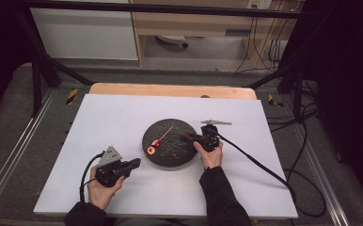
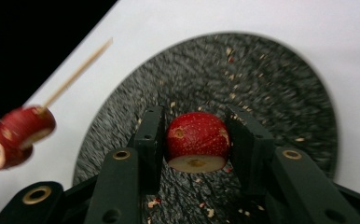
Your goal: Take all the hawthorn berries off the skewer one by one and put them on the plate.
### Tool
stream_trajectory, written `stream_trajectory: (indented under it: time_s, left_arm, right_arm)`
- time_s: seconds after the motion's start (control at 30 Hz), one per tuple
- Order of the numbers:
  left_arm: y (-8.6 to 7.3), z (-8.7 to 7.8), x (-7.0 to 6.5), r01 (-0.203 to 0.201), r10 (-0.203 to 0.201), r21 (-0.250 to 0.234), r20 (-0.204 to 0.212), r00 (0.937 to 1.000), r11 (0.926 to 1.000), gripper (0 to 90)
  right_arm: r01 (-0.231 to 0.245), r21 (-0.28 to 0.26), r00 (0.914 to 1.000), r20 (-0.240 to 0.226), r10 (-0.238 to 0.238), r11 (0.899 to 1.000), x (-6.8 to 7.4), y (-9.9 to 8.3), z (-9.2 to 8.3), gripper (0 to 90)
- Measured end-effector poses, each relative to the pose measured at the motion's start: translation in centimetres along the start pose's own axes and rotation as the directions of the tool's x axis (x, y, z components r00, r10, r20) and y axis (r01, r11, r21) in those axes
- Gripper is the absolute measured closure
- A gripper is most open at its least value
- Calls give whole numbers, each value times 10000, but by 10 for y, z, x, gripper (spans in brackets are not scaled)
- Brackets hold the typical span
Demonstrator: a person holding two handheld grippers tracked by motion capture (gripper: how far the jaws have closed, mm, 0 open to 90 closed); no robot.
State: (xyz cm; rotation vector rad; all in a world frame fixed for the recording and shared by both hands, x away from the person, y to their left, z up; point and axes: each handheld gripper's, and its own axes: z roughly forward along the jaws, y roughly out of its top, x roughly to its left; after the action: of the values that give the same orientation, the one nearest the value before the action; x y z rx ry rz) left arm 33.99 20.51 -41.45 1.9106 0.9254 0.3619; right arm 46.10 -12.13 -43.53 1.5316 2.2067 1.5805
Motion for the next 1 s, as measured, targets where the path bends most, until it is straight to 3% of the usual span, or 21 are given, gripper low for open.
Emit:
stream_trajectory:
  time_s: [0.13, 0.37, 0.6, 0.67, 0.8, 1.0]
  left_arm:
    - [-1, 1, 2, 60, -60, 20, -48, 10000, 10000, 879]
    - [-1, 3, 2, 42, -42, 66, -62, 10000, 10000, 879]
    - [-1, 4, -1, -8, 8, 101, -26, 10000, 9999, 879]
    - [-1, 4, -1, -25, 25, 114, -17, 10000, 9999, 879]
    - [-1, 4, -2, -45, 45, 99, 11, 10000, 9999, 878]
    - [0, 6, -6, -158, 157, 124, 74, 9998, 9998, 879]
  right_arm:
    - [263, 362, 9996, 125, -268, 9990, 1, -7, 13, 600]
    - [535, 678, 9980, 311, -557, 9963, 0, -15, 19, 584]
    - [790, 468, 9965, 236, -801, 9958, 3, -10, 10, 379]
    - [962, 265, 9952, 158, -966, 9950, 6, -5, 2, 258]
    - [1055, 47, 9944, -92, -1054, 9944, 10, -1, -12, 142]
    - [1116, -10, 9935, -222, -1116, 9938, 13, -2, -25, 85]
